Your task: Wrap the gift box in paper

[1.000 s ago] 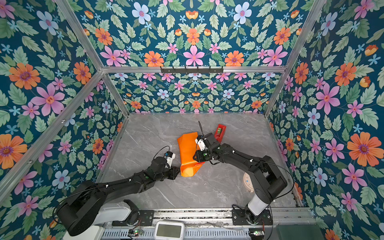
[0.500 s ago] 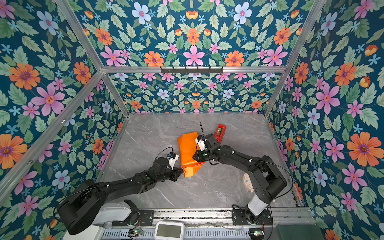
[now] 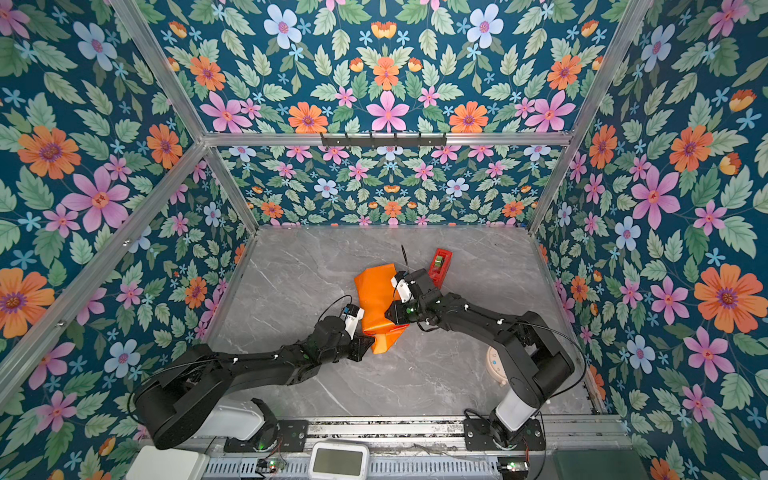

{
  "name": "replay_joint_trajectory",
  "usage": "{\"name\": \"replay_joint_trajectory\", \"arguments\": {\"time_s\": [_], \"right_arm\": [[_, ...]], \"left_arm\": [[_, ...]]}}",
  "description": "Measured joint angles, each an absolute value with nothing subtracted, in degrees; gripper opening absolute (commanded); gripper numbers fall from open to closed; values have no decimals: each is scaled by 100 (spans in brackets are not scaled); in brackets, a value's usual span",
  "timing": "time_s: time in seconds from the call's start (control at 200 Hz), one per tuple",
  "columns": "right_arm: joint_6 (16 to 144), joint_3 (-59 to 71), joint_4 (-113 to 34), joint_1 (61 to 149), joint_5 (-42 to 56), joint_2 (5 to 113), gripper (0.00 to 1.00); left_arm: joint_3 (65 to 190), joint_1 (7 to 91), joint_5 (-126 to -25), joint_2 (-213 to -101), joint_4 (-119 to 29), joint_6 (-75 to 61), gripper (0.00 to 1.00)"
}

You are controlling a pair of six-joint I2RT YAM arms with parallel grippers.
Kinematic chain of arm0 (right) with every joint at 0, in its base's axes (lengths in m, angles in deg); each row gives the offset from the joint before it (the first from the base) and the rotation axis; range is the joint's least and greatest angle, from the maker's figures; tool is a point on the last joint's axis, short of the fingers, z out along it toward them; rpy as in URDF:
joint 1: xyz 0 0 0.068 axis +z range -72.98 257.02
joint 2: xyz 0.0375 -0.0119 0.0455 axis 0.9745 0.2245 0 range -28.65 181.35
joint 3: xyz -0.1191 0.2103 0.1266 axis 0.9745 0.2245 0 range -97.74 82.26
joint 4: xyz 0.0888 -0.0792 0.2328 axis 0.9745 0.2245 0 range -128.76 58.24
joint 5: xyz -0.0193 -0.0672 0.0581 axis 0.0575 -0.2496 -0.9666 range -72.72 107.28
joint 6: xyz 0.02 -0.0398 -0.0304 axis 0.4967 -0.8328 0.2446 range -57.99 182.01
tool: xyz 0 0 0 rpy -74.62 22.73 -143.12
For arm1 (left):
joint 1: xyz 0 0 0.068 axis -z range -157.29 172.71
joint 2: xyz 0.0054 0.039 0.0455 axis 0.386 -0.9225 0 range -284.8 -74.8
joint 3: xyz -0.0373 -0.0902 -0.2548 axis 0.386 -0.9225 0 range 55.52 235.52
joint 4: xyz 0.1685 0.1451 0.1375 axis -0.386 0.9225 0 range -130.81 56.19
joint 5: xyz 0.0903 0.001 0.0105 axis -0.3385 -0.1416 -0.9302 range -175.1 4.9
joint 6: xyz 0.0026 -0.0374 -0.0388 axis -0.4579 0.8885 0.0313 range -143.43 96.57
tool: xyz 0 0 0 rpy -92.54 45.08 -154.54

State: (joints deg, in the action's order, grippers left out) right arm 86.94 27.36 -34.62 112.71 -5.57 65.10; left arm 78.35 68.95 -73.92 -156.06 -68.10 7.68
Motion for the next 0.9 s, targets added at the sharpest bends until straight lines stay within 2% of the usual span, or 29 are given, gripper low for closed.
{"name": "replay_joint_trajectory", "arguments": {"time_s": [0.9], "right_arm": [[8734,2767,-3510,11275,-514,6508,21]], "left_arm": [[8001,7146,-8107,-16666,-7855,191,20]]}}
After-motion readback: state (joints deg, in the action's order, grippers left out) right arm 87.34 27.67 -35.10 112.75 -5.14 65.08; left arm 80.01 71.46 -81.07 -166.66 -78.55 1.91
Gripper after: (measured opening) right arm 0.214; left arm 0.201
